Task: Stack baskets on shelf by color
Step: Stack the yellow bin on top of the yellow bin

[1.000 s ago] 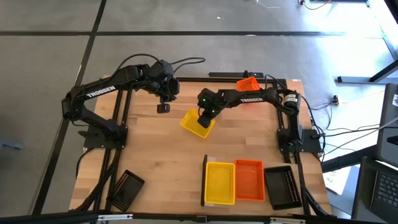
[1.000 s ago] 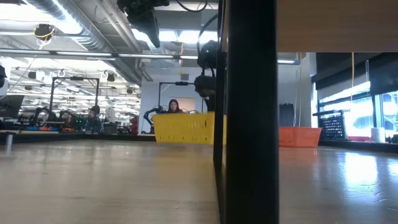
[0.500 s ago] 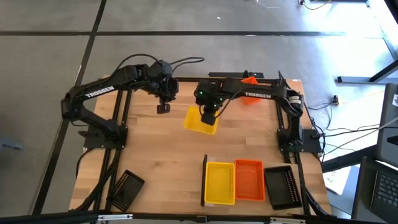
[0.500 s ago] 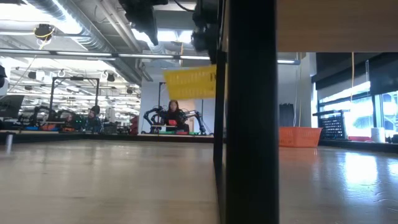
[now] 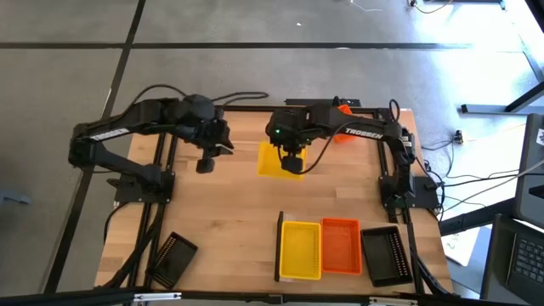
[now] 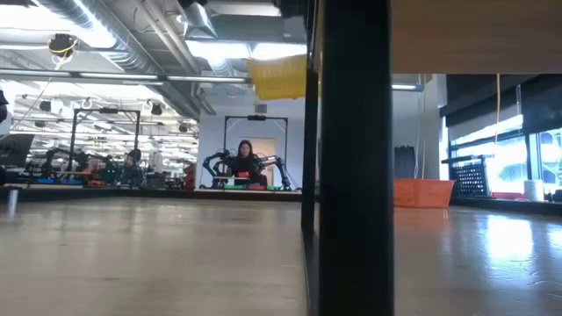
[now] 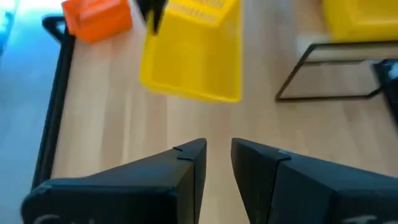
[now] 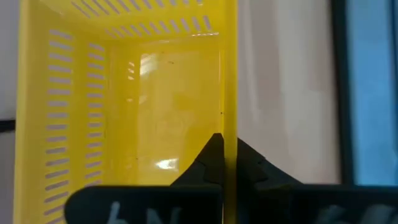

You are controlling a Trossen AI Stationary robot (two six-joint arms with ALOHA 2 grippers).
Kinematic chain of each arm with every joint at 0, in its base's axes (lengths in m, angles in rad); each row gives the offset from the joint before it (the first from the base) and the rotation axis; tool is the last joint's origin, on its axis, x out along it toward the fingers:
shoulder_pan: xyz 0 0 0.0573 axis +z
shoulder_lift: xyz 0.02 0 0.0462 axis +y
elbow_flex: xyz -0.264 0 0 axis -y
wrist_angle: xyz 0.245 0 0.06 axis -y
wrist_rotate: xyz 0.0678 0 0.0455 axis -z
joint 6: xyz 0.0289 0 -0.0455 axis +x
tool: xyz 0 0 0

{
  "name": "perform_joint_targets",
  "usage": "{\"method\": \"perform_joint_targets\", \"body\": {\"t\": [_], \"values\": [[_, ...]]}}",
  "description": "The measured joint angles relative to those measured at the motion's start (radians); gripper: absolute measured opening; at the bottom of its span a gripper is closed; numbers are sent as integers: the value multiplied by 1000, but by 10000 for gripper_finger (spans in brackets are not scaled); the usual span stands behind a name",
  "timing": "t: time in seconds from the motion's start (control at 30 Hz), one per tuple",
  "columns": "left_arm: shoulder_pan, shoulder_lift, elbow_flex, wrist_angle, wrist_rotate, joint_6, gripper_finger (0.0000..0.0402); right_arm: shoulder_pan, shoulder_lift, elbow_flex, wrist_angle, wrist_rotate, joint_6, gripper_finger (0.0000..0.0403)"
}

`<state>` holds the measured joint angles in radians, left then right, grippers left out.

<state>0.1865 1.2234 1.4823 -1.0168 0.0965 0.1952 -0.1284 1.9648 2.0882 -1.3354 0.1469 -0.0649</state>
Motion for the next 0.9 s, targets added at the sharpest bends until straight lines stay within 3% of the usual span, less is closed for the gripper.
{"method": "perform_joint_targets", "body": {"t": [0.17,0.37,0.6,0.9], "values": [[-75,-60,-2,-10,-21,-59,67,23,0,124,-108,64,-3,0],[-132,-109,-4,-25,-86,-70,67,56,0,264,-239,47,-203,0],[-151,-112,-4,-15,-130,-114,67,98,-47,266,-235,-113,-509,0],[-151,-96,-4,69,-136,-115,67,152,-91,265,-236,-329,-718,0]]}}
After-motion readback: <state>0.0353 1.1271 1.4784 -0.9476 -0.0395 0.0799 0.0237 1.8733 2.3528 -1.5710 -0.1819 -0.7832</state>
